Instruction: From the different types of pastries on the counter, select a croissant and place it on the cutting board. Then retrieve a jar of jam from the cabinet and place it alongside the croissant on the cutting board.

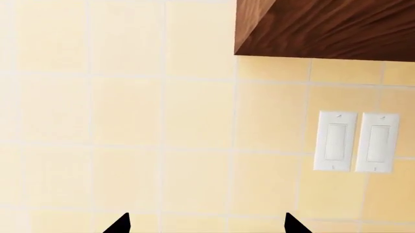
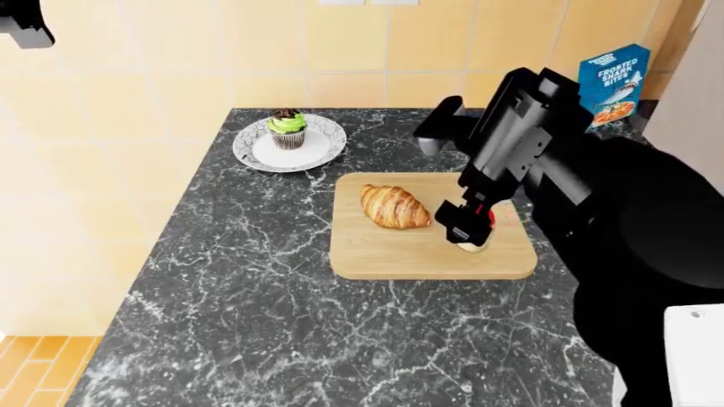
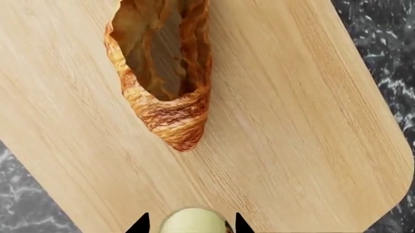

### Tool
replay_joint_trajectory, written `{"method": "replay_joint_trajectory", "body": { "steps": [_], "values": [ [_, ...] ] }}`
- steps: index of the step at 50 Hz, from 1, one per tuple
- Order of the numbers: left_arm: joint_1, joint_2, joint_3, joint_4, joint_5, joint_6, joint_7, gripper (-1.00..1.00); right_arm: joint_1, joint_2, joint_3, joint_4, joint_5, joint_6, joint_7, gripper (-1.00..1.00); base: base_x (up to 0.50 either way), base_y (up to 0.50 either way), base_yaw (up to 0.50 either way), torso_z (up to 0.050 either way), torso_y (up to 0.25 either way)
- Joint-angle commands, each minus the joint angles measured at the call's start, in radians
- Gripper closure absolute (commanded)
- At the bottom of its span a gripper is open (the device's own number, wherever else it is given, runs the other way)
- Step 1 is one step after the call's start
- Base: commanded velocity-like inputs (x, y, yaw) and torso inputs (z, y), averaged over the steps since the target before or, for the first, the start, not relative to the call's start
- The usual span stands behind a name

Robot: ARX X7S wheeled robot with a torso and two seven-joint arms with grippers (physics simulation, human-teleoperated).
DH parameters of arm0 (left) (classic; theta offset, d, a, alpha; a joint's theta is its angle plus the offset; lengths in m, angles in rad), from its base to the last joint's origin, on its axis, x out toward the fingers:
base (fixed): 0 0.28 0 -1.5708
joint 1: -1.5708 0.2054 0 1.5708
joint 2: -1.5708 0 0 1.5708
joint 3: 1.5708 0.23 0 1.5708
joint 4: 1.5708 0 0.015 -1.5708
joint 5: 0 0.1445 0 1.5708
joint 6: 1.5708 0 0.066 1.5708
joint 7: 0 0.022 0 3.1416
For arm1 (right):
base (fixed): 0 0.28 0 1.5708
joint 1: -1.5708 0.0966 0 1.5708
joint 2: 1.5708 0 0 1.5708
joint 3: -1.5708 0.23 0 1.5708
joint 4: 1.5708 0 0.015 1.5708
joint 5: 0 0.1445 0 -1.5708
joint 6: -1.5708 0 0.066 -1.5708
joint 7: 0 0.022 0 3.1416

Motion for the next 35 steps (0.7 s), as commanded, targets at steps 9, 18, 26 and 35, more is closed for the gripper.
{"method": "replay_joint_trajectory", "body": {
  "steps": [9, 18, 26, 35],
  "values": [
    [-0.002, 0.002, 0.004, -0.004, 0.000, 0.003, 0.003, -1.00, -0.027, 0.004, 0.144, 0.016, -0.200, -0.014, 0.021, -1.00, 0.00, 0.00, 0.00, 0.000, 0.000],
    [0.002, 0.002, -0.004, 0.000, -0.008, 0.003, 0.000, -1.00, 0.008, 0.000, 0.231, 0.016, -0.276, -0.010, 0.019, -1.00, 0.00, 0.00, 0.00, 0.000, 0.000],
    [-0.004, 0.001, -0.010, 0.004, -0.015, -0.003, -0.003, -1.00, 0.074, -0.007, 0.322, 0.016, -0.315, -0.005, 0.021, -1.00, 0.00, 0.00, 0.00, 0.000, 0.000],
    [-0.026, -0.002, -0.011, 0.010, -0.022, -0.015, -0.006, -1.00, 0.160, -0.008, 0.414, 0.016, -0.282, 0.011, 0.051, -1.00, 0.00, 0.00, 0.00, 0.000, 0.000]
  ]
}}
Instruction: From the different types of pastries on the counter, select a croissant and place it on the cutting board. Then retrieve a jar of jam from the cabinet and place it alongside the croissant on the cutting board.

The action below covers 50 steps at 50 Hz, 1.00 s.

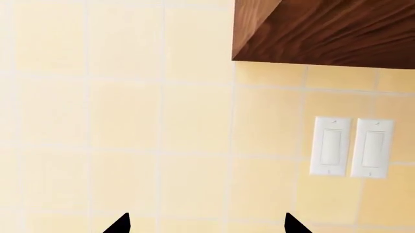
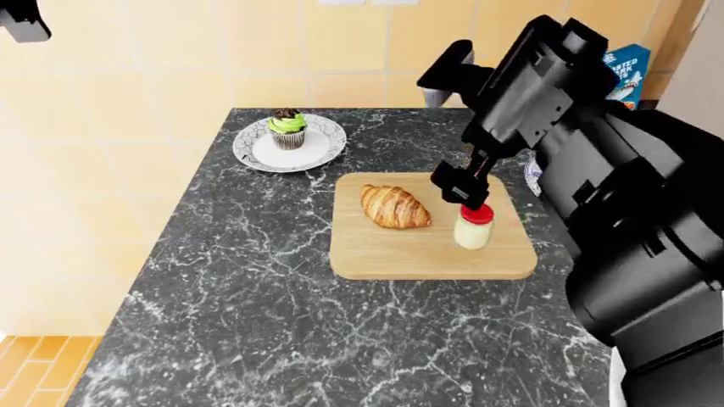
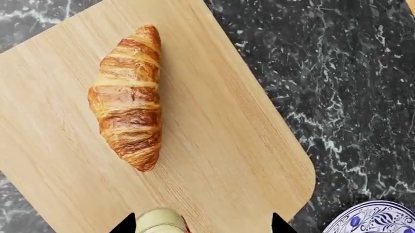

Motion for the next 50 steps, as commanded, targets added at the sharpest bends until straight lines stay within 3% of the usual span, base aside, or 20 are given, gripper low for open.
{"method": "replay_joint_trajectory", "body": {
  "steps": [1, 7, 10, 15, 20, 26, 32, 40, 50],
  "values": [
    [-0.019, -0.002, -0.004, 0.008, -0.009, -0.013, -0.005, -1.00, 0.094, -0.002, 0.124, 0.001, -0.006, 0.010, 0.034, -1.00, 0.00, 0.00, 0.00, 0.000, 0.000],
    [-0.029, 0.001, -0.008, 0.027, -0.020, -0.028, -0.016, -1.00, 0.181, 0.001, 0.244, 0.000, 0.024, -0.003, 0.120, -1.00, 0.00, 0.00, 0.00, 0.000, 0.000],
    [-0.028, 0.006, -0.017, 0.050, -0.037, -0.040, -0.028, -1.00, 0.231, 0.031, 0.322, -0.036, 0.054, 0.015, 0.245, -1.00, 0.00, 0.00, 0.00, 0.000, 0.000],
    [-0.016, 0.027, -0.055, 0.116, -0.087, -0.071, -0.074, -1.00, 0.125, 0.309, 0.603, -0.767, 0.159, 0.448, 0.636, -1.00, 0.00, 0.00, 0.00, 0.000, 0.000],
    [0.001, 0.060, -0.127, 0.210, -0.171, -0.123, -0.160, -1.00, -0.020, 0.388, 0.935, -1.319, 0.218, 0.750, 0.890, -1.00, 0.00, 0.00, 0.00, 0.000, 0.000],
    [0.023, 0.107, -0.237, 0.338, -0.328, -0.218, -0.300, -1.00, -0.083, 0.539, 1.156, -1.502, 1.064, 0.750, 1.725, -1.00, 0.00, 0.00, 0.00, 0.000, 0.000],
    [0.051, 0.146, -0.332, 0.413, -0.466, -0.275, -0.418, -1.00, -0.177, 0.609, 1.293, -1.663, 1.421, 0.715, 2.114, -1.00, 0.00, 0.00, 0.00, 0.000, 0.000],
    [0.113, 0.148, -0.402, 0.464, -0.545, -0.296, -0.484, -1.00, -0.317, 0.718, 1.365, -1.821, 1.618, 0.613, 2.332, -1.00, 0.00, 0.00, 0.00, 0.000, 0.000],
    [0.153, 0.149, -0.447, 0.495, -0.619, -0.316, -0.546, -1.00, -0.427, 0.800, 1.413, -1.922, 1.753, 0.517, 2.445, -1.00, 0.00, 0.00, 0.00, 0.000, 0.000]
  ]
}}
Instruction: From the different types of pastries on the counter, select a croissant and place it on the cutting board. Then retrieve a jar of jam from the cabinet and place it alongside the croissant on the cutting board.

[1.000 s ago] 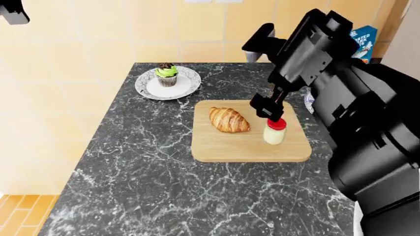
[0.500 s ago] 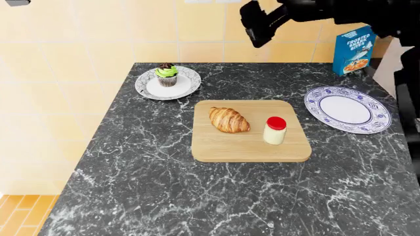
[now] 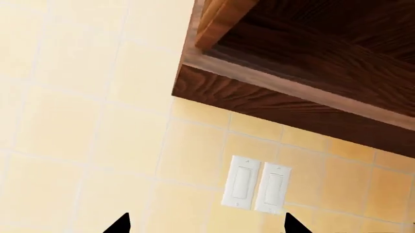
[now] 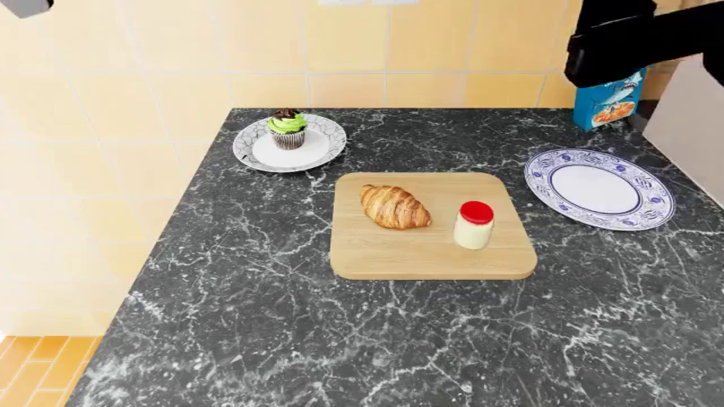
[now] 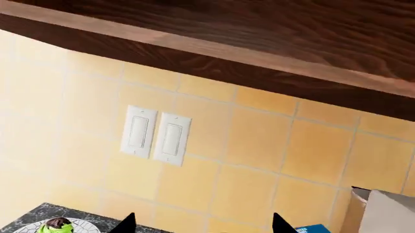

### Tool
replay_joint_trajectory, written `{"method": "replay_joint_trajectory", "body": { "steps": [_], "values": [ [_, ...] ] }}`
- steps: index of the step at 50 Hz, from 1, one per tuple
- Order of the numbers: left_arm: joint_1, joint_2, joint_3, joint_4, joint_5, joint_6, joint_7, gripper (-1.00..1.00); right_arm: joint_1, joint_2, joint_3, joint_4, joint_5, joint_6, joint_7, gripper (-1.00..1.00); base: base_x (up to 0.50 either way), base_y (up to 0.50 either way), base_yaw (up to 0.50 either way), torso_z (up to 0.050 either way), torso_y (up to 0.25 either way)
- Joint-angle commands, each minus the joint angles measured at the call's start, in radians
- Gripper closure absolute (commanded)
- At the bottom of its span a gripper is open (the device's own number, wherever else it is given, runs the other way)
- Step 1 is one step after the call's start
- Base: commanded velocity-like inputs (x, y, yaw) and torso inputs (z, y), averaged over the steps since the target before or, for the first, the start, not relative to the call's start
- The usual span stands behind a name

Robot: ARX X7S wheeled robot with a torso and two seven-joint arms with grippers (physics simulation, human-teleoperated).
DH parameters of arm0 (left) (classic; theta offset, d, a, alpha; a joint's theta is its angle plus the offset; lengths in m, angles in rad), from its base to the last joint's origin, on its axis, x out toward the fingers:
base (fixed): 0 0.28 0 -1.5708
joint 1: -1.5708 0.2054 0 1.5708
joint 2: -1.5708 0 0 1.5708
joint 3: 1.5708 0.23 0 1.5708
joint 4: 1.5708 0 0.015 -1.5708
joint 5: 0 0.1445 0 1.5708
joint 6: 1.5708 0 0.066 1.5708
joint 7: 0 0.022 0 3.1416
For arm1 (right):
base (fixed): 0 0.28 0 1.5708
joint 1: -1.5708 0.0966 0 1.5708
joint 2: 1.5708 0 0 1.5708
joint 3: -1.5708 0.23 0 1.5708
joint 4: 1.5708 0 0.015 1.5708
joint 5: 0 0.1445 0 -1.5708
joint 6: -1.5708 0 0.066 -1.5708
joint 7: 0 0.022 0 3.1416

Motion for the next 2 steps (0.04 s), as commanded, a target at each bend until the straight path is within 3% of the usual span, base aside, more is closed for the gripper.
{"method": "replay_joint_trajectory", "body": {
  "steps": [1, 2],
  "values": [
    [0.046, 0.013, -0.070, 0.058, -0.106, -0.036, -0.090, -1.00, -0.131, 0.114, 0.107, -0.181, 0.252, -0.075, 0.261, -1.00, 0.00, 0.00, 0.00, 0.000, 0.000],
    [0.048, 0.013, -0.072, 0.059, -0.111, -0.037, -0.093, -1.00, -0.136, 0.118, 0.109, -0.187, 0.258, -0.082, 0.267, -1.00, 0.00, 0.00, 0.00, 0.000, 0.000]
  ]
}}
